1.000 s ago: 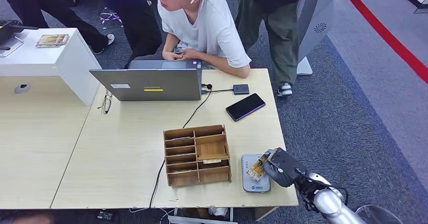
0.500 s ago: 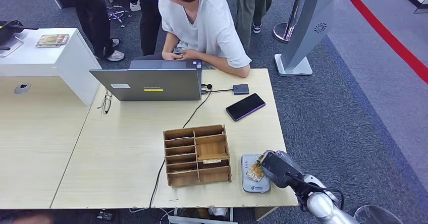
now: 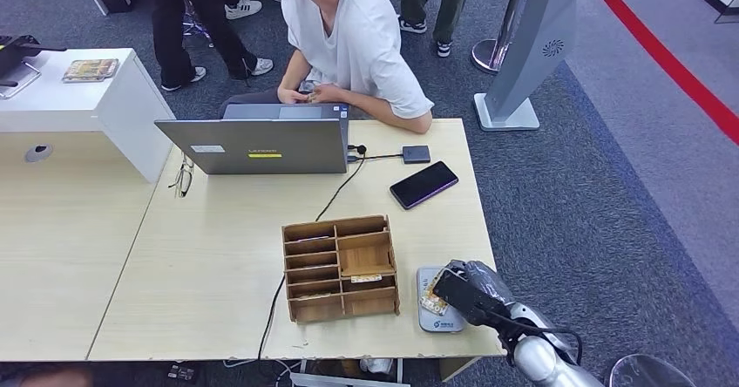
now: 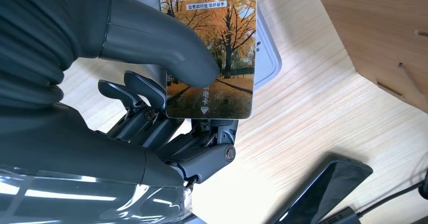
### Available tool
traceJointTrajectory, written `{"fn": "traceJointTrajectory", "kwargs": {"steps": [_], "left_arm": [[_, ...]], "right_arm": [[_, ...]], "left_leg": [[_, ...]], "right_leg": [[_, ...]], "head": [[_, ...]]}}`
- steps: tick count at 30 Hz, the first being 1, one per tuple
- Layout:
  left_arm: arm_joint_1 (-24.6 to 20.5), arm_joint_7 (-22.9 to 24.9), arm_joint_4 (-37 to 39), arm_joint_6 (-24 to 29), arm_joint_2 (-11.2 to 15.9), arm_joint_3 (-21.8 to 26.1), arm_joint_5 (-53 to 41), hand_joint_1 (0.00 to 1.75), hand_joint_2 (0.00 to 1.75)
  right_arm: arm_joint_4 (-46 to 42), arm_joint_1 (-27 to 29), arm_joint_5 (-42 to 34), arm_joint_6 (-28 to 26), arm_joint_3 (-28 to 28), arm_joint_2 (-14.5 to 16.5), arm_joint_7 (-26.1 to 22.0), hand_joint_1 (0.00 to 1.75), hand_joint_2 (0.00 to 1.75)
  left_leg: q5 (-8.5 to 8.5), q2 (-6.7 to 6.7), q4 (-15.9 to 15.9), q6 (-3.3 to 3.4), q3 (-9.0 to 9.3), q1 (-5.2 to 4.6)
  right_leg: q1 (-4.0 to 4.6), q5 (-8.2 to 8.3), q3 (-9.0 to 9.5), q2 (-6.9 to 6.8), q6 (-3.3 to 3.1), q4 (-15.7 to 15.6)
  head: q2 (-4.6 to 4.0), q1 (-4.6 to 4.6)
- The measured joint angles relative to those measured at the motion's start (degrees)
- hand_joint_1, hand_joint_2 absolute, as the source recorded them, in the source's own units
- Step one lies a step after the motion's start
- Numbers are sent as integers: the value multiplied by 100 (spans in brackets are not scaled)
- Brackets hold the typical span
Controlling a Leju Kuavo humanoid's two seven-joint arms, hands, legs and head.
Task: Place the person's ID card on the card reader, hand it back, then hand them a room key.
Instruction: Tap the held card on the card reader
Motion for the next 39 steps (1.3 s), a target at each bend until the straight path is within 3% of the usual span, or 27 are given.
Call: {"fn": "traceJointTrajectory", "kwargs": {"steps": [4,8,16,24,30,34,39], "left_arm": [[57,163,-36,-203,8,-50,-76,0,0],[259,484,-96,-728,69,-170,-239,0,0],[841,1186,-353,-1846,410,-497,-637,0,0],[1865,2290,-1663,-2735,967,-791,-963,0,0],[2300,2520,-2311,-3121,1267,-913,-967,0,0],[2730,2685,-2823,-3763,1705,-1202,-625,0,0],[3074,2572,-3252,-3701,2292,-1732,155,0,0]], "right_arm": [[29,-1,296,-127,43,77,50,175,175],[30,74,620,-337,54,117,149,175,175],[-76,326,1017,-659,-21,124,260,175,175],[-179,543,1092,-746,-189,124,239,175,175],[-191,590,1076,-748,-227,124,186,175,175],[-175,608,918,-738,-234,117,29,175,175],[-145,605,329,-422,-234,100,-315,175,175]], "left_leg": [[0,0,0,0,1,0],[-2,2,0,0,2,0],[-11,7,-1,10,4,1],[-18,15,-1,8,7,2],[-18,14,-1,9,8,3],[-18,18,-1,8,13,6],[-18,16,-3,7,13,6]], "right_leg": [[0,0,0,0,0,0],[0,-2,0,1,1,-1],[1,-9,1,3,2,-2],[2,-13,1,7,3,-3],[2,-12,7,7,4,-3],[5,-12,8,11,3,-3],[6,-16,7,10,-2,-3]], "head": [[0,-1],[0,0],[0,0],[0,0],[0,1],[0,2],[0,0]]}}
